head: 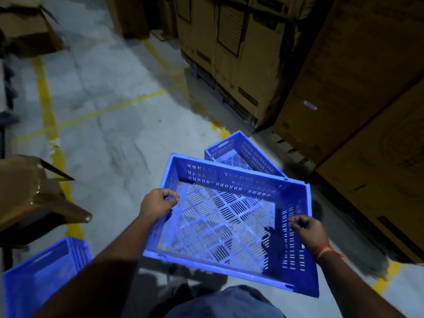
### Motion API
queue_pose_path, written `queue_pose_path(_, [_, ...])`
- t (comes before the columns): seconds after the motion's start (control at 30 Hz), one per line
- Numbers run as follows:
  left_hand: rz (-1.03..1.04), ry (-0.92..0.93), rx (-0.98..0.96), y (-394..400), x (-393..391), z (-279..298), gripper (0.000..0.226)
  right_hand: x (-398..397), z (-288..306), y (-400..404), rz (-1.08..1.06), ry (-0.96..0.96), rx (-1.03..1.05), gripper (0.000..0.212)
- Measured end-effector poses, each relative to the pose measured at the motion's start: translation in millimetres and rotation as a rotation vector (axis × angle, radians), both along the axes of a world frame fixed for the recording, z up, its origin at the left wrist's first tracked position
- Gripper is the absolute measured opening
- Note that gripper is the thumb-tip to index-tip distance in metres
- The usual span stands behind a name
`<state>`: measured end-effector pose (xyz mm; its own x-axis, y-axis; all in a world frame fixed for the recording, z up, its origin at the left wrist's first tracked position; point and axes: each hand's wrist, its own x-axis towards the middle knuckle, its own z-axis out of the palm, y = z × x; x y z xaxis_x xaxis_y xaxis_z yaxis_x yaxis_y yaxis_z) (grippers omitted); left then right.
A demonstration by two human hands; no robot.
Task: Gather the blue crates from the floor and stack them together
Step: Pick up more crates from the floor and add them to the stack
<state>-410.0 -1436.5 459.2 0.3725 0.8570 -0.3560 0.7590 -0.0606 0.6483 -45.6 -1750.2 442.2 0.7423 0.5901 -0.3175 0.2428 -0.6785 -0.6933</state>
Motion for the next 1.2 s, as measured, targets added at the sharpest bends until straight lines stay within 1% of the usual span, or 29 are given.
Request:
queue_pose_path(0.2, [-0.142,0.031,0.086,113.6,49.4,27.3,0.006,-3.2,3.4,68.1,-0.149,0.005,0.060,0.017])
queue_pose_path(0.37, [-0.286,0.023,0.096,193.3,122.3,28.8,0.012,21.6,-10.0,113.9,-0.265,0.000,0.068,0.023])
queue_pose_path(0.43, [-0.326,0.042,0.108,218.0,154.8,19.5,0.015,36.4,-25.0,128.9,-0.309,0.028,0.073,0.025])
queue_pose_path(0.63, [-0.388,0.108,0.141,265.6,236.0,-13.8,0.011,75.9,-62.0,166.7,-0.491,0.115,0.058,0.023])
queue_pose_path(0.8, [-0.455,0.135,0.155,294.4,292.6,-32.6,0.011,97.9,-71.2,186.6,-0.572,0.150,0.036,0.032])
queue_pose_path(0.9, [-0.543,0.137,0.169,311.7,331.0,-46.4,0.013,105.5,-79.7,193.8,-0.633,0.164,0.012,0.027])
queue_pose_path(1.03, [-0.642,0.131,0.147,337.3,387.7,-79.4,0.017,117.1,-103.3,202.0,-0.691,0.179,-0.020,0.023])
queue_pose_path(1.2, [-0.728,0.100,0.124,358.9,449.1,-118.6,0.013,143.5,-122.5,218.9,-0.737,0.176,-0.039,0.020])
